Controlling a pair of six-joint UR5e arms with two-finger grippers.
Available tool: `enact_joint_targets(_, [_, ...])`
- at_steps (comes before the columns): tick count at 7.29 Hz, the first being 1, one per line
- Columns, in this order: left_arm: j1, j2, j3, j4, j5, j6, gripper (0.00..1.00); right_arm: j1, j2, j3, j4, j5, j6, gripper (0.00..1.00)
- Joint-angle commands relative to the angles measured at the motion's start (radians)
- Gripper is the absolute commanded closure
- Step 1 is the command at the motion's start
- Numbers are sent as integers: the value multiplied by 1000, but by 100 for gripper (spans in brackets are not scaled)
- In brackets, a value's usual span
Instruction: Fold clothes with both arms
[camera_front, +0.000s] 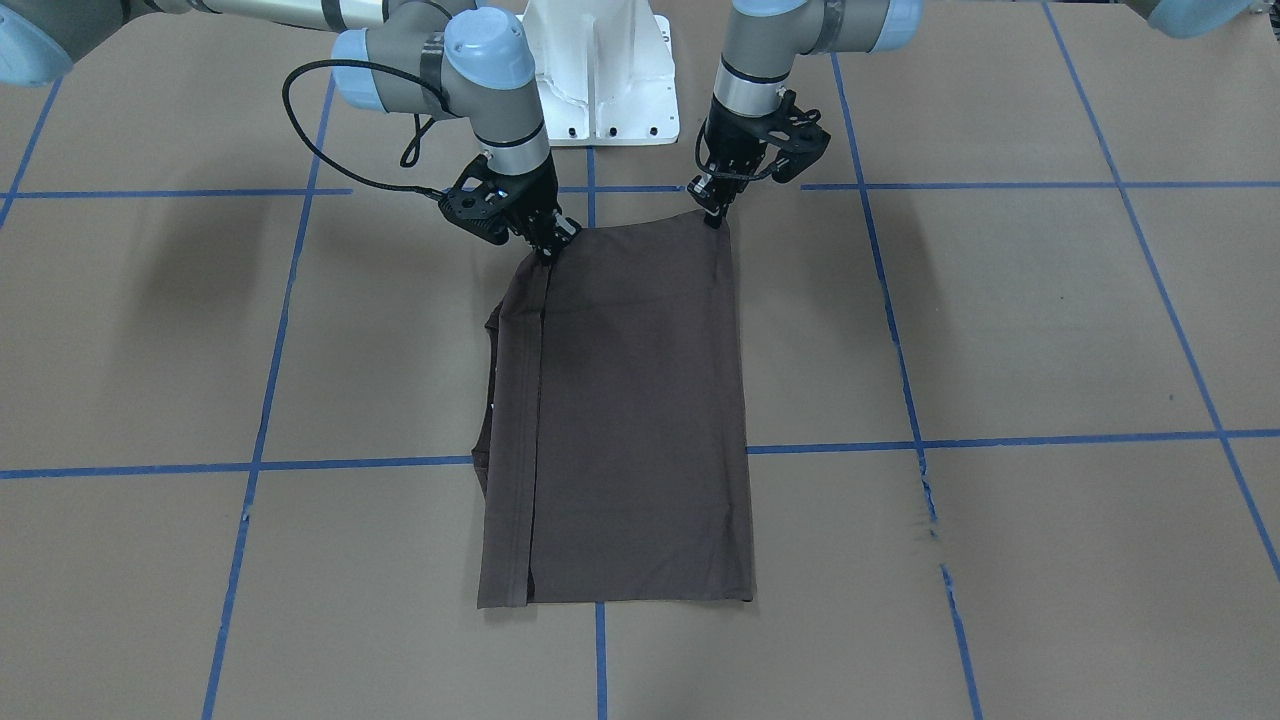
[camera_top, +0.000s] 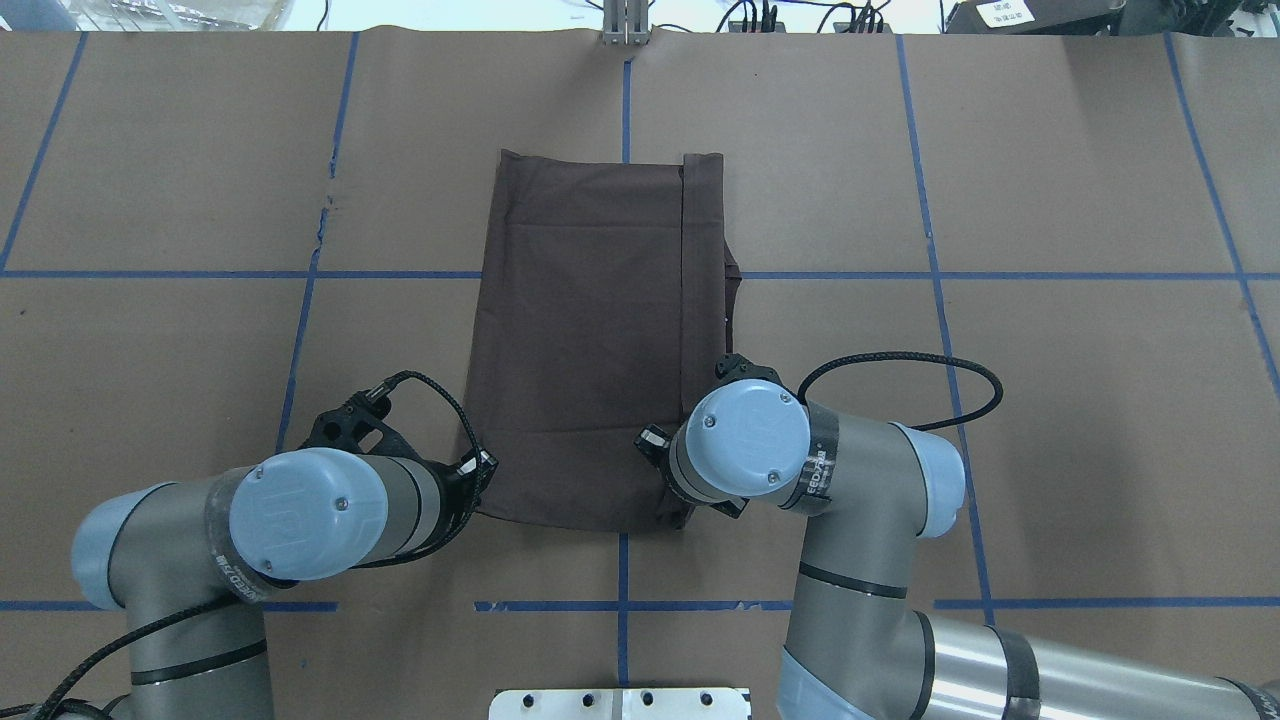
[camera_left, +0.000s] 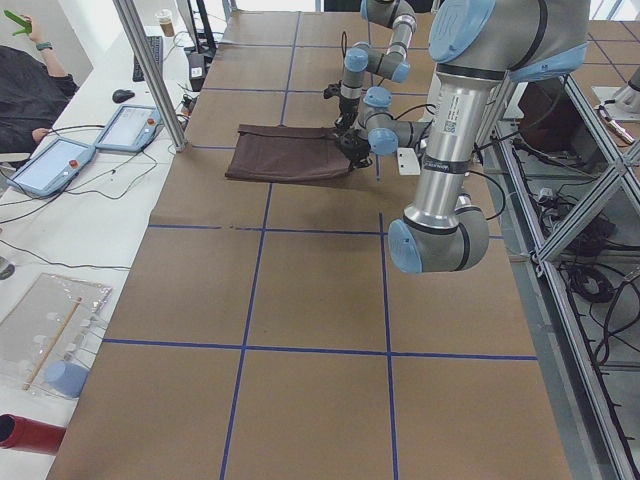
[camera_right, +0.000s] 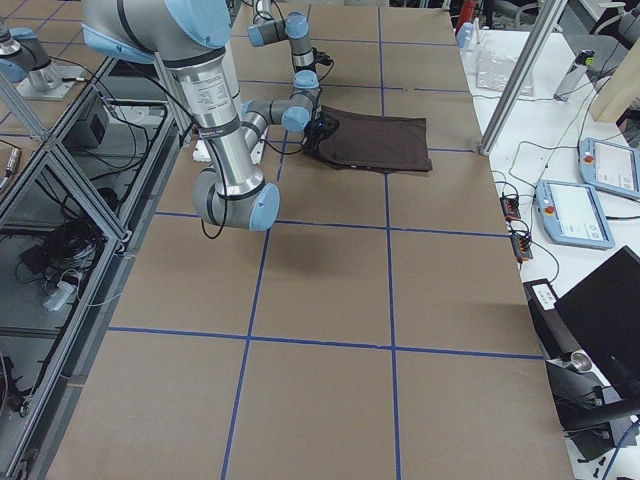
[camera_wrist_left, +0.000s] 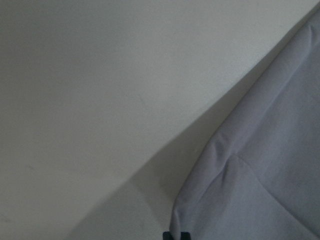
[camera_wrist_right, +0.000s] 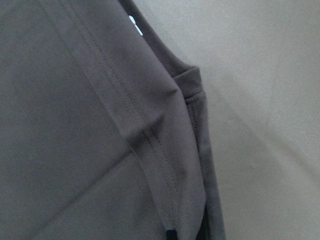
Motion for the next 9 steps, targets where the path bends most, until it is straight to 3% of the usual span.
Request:
enact_joint_targets(1, [12,9,-38,43,3,0,100,3,-82,110,0,9,-5,100])
enact_joint_targets(3, [70,6,-103,126,3,0,100,-15,-126,176,1,10,-6,100])
enact_joint_targets(6, [169,3,-132,132,3,-2,100,-63,-136,239,0,10,-8,100])
enact_joint_targets(9, [99,-17,-192,163,-2,56,100,-23,-116,215,15,-2,-92,100])
